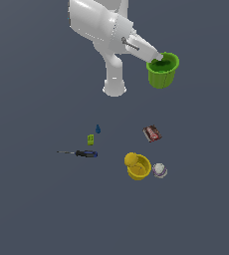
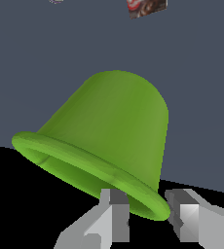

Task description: Pick up a designated object from a clutter of objects.

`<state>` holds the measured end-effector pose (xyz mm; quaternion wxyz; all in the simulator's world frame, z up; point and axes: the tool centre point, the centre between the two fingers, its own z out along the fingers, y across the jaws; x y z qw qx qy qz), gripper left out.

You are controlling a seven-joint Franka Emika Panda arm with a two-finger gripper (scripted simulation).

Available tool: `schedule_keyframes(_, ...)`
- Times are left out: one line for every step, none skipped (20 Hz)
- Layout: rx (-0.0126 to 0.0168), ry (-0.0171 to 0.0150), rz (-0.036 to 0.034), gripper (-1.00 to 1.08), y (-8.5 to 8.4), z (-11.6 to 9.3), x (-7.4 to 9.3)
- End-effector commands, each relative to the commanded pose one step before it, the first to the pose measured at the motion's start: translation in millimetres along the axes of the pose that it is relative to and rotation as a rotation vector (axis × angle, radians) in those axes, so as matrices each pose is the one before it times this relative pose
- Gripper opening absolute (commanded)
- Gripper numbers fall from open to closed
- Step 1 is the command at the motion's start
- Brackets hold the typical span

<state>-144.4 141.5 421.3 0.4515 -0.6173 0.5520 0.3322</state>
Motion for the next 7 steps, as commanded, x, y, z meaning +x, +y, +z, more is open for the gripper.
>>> schedule_keyframes(0.00162, -0.00062, -0.00046, -1.00, -1.17, 4.23, -12.25)
schedule_keyframes(0.00000, 0.00000, 0.00000, -1.00, -0.34, 1.30, -3.19)
schedule_keyframes(0.00000, 0.00000, 0.00000, -1.00, -0.29, 1.06, -2.61)
schedule_keyframes(0.00000, 0.00000, 0.00000, -1.00, -0.24, 0.83, -2.03)
schedule_keyframes(0.00053, 0.00003, -0.00044, -1.00, -0.01, 0.35, -1.66)
schedule_keyframes(0.00000, 0.00000, 0.00000, -1.00, -0.11, 0.36, -0.87)
schedule_keyframes(0.00000, 0.00000, 0.00000, -1.00, -0.04, 0.12, -0.29)
